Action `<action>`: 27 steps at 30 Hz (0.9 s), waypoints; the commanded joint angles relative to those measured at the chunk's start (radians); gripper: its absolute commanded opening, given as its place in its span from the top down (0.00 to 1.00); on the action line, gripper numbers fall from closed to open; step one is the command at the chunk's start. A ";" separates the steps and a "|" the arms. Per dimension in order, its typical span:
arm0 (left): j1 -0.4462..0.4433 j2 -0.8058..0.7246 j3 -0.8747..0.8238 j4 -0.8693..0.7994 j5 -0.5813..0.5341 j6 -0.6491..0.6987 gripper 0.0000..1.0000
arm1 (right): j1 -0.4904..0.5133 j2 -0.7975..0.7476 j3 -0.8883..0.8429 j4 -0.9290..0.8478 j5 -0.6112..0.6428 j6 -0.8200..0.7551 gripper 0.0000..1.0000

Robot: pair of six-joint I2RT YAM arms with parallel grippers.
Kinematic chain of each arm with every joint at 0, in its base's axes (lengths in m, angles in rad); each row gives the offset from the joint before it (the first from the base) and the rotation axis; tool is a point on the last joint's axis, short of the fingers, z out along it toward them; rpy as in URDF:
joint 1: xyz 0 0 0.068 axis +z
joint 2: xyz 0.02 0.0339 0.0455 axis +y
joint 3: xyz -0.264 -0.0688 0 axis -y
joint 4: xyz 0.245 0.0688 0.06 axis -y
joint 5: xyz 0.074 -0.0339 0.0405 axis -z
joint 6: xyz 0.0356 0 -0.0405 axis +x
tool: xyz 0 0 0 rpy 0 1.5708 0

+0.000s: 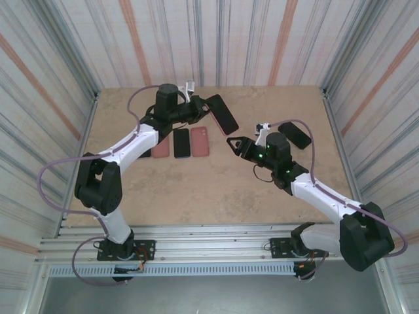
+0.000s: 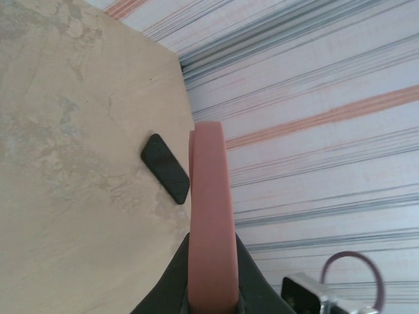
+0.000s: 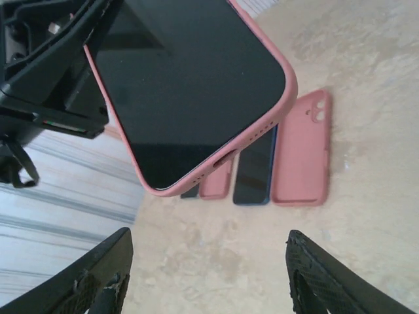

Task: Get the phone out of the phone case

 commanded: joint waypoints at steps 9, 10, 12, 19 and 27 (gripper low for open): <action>0.027 -0.132 -0.091 0.246 -0.013 -0.244 0.99 | 0.050 0.078 -0.001 0.358 0.070 0.200 0.50; 0.027 -0.134 -0.099 0.271 -0.014 -0.264 0.99 | 0.052 0.082 0.004 0.363 0.072 0.202 0.52; 0.029 -0.137 -0.103 0.294 -0.007 -0.284 0.99 | 0.053 0.092 -0.001 0.399 0.089 0.219 0.54; 0.030 -0.160 -0.118 0.319 -0.025 -0.309 1.00 | 0.057 0.119 0.009 0.467 0.083 0.244 0.63; 0.032 -0.169 -0.120 0.355 -0.024 -0.337 1.00 | 0.055 0.148 0.021 0.506 0.078 0.270 0.75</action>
